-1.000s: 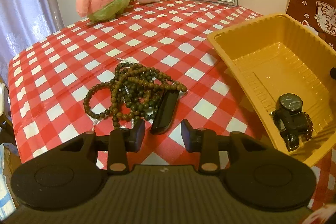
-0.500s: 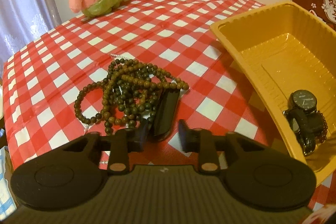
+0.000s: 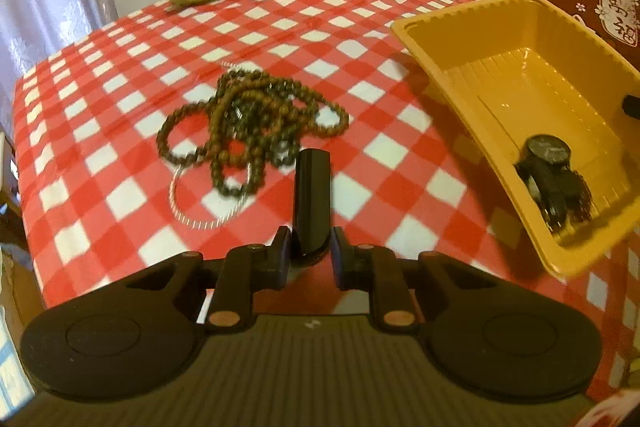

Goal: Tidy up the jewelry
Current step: 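Move the left tool to the black elongated pendant and grasp it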

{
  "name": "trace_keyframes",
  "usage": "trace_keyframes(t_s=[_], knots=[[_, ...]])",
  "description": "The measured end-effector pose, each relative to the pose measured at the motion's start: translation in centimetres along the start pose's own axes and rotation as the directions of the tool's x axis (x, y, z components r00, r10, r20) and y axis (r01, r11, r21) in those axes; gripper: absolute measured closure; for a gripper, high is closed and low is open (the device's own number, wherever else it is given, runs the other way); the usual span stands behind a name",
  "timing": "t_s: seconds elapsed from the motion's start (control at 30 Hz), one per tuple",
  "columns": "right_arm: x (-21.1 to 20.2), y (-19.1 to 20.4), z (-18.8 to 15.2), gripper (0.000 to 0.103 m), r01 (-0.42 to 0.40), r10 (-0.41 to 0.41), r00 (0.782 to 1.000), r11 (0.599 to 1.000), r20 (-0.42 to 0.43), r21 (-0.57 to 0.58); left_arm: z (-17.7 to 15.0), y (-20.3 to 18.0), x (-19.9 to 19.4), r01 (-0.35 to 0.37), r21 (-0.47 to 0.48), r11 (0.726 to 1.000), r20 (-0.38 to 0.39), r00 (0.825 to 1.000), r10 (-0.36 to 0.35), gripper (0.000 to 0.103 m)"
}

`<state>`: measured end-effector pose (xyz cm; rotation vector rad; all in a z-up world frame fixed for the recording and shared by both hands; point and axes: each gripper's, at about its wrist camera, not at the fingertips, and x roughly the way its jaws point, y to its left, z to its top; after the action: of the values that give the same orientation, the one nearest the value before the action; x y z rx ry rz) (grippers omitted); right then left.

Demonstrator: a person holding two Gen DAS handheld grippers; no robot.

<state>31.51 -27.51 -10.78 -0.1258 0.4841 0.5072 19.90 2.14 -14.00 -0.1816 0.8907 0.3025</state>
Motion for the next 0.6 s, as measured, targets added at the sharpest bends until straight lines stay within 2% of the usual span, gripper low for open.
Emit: trace_keyframes(t_s=[0.33,0.6], knots=[[-0.1,0.1,-0.1,0.098,-0.001,0.001,1.000,1.000,0.001,0.001,-1.5,0.3,-1.7,-0.009,-0.017,1.000,-0.026,1.000,0.009,0.085],[-0.1,0.1,0.0,0.098,-0.001,0.001,1.000,1.000,0.000,0.001,-1.4,0.1,-1.7,-0.010,-0.022,1.000,-0.022,1.000,0.009,0.085]])
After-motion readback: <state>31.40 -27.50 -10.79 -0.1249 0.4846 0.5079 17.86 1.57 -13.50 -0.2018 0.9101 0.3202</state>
